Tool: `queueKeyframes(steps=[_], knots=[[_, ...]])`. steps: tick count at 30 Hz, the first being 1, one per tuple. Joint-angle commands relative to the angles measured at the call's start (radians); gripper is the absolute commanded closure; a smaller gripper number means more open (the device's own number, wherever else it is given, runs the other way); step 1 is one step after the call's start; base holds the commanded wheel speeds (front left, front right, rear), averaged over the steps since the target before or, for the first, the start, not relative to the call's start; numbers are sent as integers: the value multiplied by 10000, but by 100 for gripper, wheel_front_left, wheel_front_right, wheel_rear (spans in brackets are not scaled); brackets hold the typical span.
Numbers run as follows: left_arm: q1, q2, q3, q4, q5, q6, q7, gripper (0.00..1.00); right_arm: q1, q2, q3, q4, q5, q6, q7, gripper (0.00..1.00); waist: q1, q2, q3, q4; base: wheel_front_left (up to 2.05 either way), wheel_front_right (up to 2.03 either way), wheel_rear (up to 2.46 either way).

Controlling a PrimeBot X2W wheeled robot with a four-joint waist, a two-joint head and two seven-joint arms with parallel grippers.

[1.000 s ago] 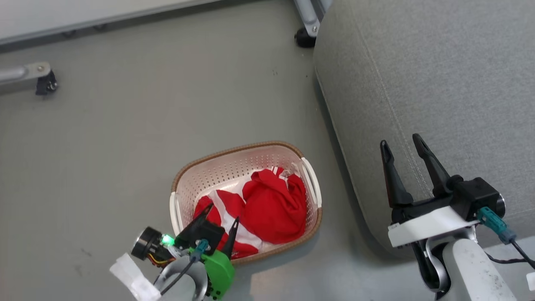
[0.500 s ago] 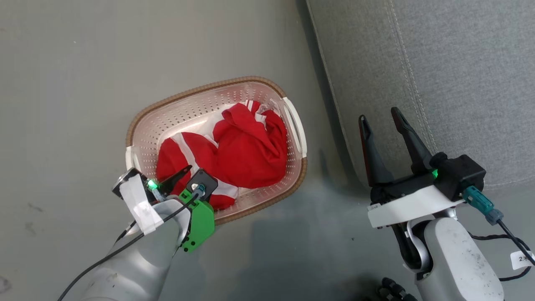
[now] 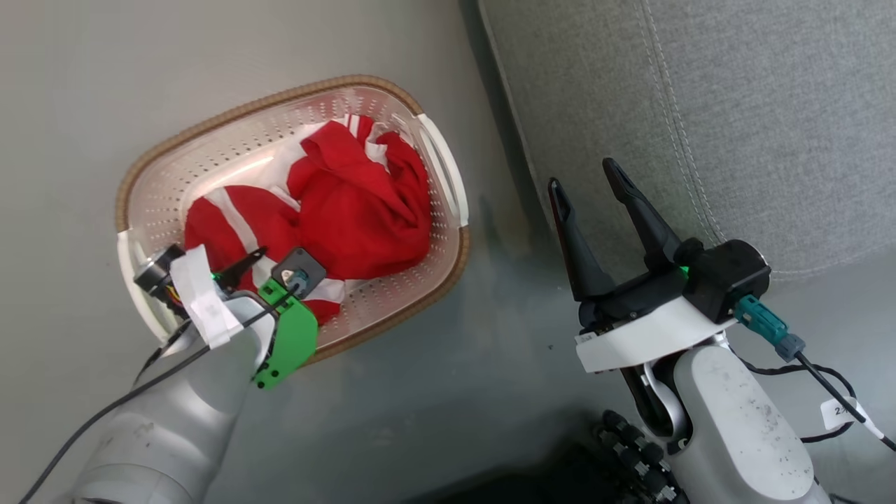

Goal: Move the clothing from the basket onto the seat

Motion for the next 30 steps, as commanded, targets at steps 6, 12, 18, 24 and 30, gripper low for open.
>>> queueKeyframes(steps=[6,12,18,24,30], knots=[[-605,545,-144,54,80,297,851,0,-319,57,241,-157,299,-3,-32,0,-1,0,898,-731,0,0,0],[-978,811,-210,56,-73,60,1367,0,-502,71,466,-226,482,-3,-32,0,-1,0,1394,-1041,0,0,0],[-1203,1120,-349,60,-188,-130,2239,0,-589,72,758,-337,754,-3,-32,0,-1,0,1813,-1352,0,0,0],[-1409,1407,-440,61,-442,-279,2904,0,-652,75,890,-417,952,-3,-32,0,-1,0,2157,-1646,0,0,0],[-1349,1349,-776,62,-886,-298,3519,0,-423,76,856,-522,939,-3,-32,0,-1,0,2228,-1657,0,0,0]])
